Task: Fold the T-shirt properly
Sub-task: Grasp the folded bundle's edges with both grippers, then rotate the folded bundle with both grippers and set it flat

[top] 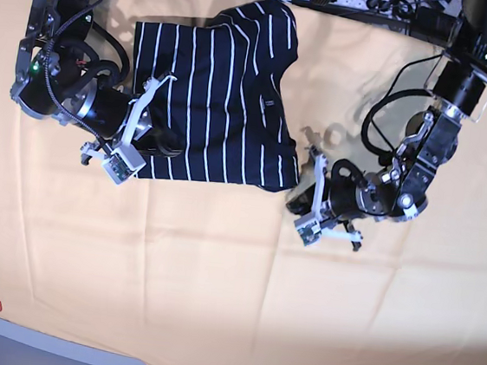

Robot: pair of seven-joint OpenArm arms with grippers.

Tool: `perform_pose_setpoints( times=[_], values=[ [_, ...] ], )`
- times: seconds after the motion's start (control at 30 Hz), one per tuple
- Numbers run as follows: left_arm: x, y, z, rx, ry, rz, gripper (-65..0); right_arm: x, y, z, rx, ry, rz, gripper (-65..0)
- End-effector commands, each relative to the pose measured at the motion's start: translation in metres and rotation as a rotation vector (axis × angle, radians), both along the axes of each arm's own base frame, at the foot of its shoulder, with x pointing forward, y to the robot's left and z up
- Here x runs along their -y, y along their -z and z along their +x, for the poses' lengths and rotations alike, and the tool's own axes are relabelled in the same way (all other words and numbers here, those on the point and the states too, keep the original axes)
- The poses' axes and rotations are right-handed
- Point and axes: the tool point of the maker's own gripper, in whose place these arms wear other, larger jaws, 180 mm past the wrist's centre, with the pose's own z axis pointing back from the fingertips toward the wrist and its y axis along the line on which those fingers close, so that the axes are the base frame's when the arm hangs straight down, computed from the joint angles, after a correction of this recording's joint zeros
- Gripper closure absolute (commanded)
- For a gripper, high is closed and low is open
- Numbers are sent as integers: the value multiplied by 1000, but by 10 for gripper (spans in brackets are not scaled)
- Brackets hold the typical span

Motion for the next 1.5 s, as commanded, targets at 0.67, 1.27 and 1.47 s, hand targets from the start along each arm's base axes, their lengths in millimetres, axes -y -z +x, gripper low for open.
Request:
perform_pose_setpoints(
  times=[0.67,1.27,1.47],
  values=[
    [77,-48,-200,-379,509,-294,0,44,13,85,-6,140,75,0],
    [95,9,-259,-388,584,-92,0,35,69,75,-125,20,-162,0],
    [89,19,-223,-279,515,-28,0,54,68,74,-127,31,-196,0]
  ],
)
